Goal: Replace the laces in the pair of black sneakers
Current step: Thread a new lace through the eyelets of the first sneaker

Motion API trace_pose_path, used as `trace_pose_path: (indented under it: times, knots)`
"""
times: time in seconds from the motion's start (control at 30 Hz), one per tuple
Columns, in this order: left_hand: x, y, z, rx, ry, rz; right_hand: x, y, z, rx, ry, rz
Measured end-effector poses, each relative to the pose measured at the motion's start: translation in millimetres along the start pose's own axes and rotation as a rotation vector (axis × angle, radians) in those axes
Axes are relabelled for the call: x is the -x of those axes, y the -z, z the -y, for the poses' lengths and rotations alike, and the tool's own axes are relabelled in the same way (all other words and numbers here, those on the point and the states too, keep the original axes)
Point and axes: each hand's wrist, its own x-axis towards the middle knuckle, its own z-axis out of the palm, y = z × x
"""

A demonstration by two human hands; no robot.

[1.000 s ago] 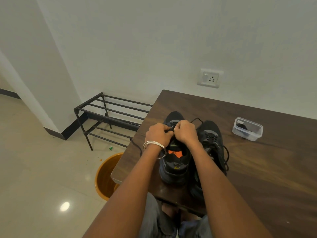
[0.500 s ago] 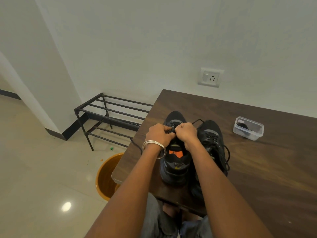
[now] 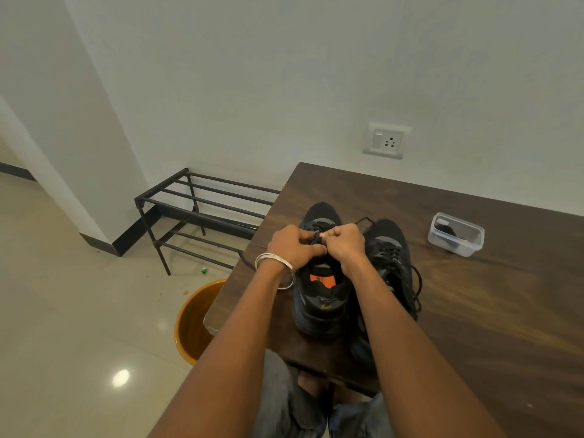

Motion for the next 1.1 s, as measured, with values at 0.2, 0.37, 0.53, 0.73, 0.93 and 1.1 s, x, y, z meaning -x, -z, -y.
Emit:
trace_pose_path:
  times: [0.2, 0.37, 0.53, 0.73, 0.93, 1.1]
  knots:
    - [-4.7, -2.3, 1.8, 0.055, 0.075, -0.097, 3.6, 3.5, 0.0, -0.163, -0.052, 0.028]
    - [-8.6, -9.1, 1.0, -0.017, 0.099, -0.28, 1.3, 10.8, 6.4, -0.224, -0.143, 0.148]
    - [-15.3, -13.1, -1.0, -0.029, 0.077, -0.315, 0.9, 34.0, 15.2, -0.064, -0.032, 0.323]
    - [-15.6, -2.8, -12.3, 0.219, 0.068, -0.57, 3.6, 48.8, 14.1, 0.307, 0.071, 0.196]
    - [-13.7, 28.8, -22.3, 1.322, 0.034, -0.705, 21.0, 53.3, 15.4, 0.477, 0.129, 0.25]
    - [-12.9, 10.6, -9.0, 0.412, 0.015, -0.508, 29.8, 57.3, 10.6, 0.508, 0.134, 0.384]
